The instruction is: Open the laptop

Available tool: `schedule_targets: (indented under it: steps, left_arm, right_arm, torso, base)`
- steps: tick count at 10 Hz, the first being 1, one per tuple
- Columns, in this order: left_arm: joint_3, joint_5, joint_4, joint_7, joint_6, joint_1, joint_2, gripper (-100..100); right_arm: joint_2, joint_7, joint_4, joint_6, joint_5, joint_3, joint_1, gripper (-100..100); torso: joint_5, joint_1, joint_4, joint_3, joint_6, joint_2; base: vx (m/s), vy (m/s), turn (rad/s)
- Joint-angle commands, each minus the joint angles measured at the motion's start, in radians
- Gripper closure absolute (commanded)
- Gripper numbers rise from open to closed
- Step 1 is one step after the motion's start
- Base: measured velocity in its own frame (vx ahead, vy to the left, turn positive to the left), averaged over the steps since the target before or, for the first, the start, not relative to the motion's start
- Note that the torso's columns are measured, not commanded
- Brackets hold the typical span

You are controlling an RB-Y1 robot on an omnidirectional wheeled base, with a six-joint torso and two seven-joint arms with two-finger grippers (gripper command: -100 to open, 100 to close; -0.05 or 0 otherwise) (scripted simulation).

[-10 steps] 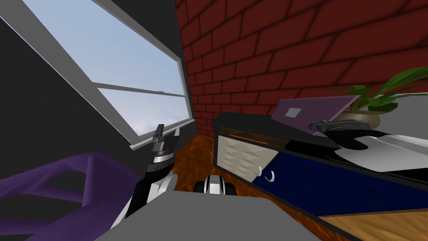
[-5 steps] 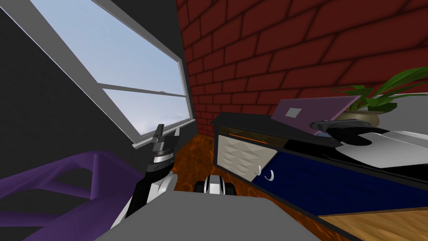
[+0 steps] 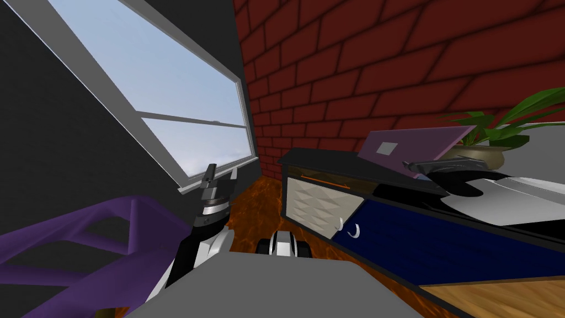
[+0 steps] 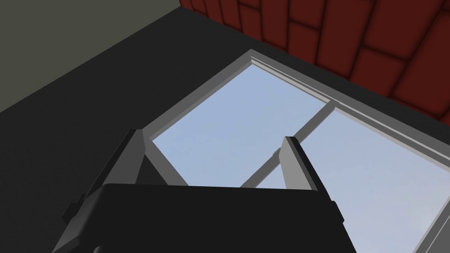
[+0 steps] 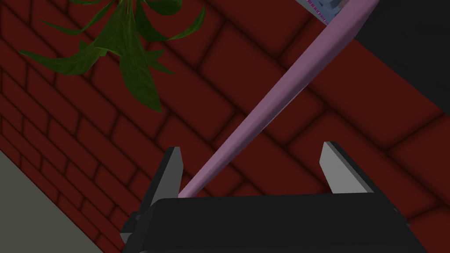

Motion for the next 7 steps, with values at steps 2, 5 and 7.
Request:
schedule_targets:
  steps: [2,5,7]
  left_arm:
    - [0.0,0.0,0.0,0.0,0.0,0.0,0.0,0]
    - [0.0,0.0,0.0,0.0,0.0,0.0,0.0,0]
    - [0.0,0.0,0.0,0.0,0.0,0.0,0.0,0]
  right_arm:
    - [0.028,0.015,-0.015,-0.01,0.078,0.012,-0.006,-100]
    - [0.05,0.028,-0.026,-0.019,0.143,0.022,-0.012,-100]
    - [0.065,0.036,-0.033,-0.024,0.185,0.028,-0.015,-100]
  torso:
    - [0.0,0.0,0.0,0.0,0.0,0.0]
    - [0.0,-0.001,0.0,0.0,0.0,0.0]
    - [0.0,-0.001,0.0,0.0,0.0,0.0]
  base:
    - [-0.021,-0.029,0.022]
    - [-0.024,-0.031,0.026]
    - [-0.018,-0.031,0.027]
